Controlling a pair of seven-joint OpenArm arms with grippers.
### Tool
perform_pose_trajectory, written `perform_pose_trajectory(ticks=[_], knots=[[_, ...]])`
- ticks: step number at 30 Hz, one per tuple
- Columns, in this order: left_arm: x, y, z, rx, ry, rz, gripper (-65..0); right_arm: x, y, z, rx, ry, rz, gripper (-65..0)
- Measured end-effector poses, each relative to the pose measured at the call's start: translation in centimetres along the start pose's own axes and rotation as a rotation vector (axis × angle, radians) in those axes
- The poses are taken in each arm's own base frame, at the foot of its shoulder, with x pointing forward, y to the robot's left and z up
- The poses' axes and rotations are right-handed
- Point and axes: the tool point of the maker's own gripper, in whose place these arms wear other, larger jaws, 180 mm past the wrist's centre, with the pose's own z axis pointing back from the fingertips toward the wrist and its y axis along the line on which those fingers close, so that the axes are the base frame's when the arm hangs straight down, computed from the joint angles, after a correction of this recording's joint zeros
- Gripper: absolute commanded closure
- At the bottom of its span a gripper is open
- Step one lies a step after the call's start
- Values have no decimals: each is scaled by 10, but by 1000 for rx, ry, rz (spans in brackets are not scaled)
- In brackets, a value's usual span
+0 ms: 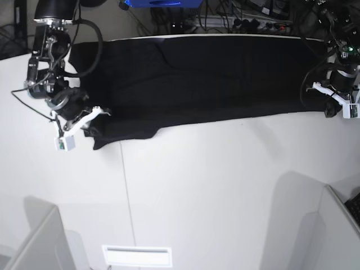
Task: Fold the T-shirt properly
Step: 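Grasp both hem corners and fold the hem up toward the collar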
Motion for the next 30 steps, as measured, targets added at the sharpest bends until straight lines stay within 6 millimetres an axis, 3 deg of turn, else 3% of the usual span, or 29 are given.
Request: perform_pose_trajectory(ticks=[4,9,17,22,26,30], knots=[[-8,20,16,39,11,39,0,-9,-5,12,-25,-9,-37,0],[-17,15,25,22,35,22,0,-27,2,24,-29,30,-88,0],[-35,20,34,36,89,12,0,-44,-12,36,-73,86,-177,0],[-42,22,39,38,114,5,0,-64,-18,43,-93,131,-209,0],[-47,21,40,36,124,7,0,-79,2,49,20,141,-295,0],[-51,21,42,37,136,7,0,-81,-2,53,17,140,-315,0]])
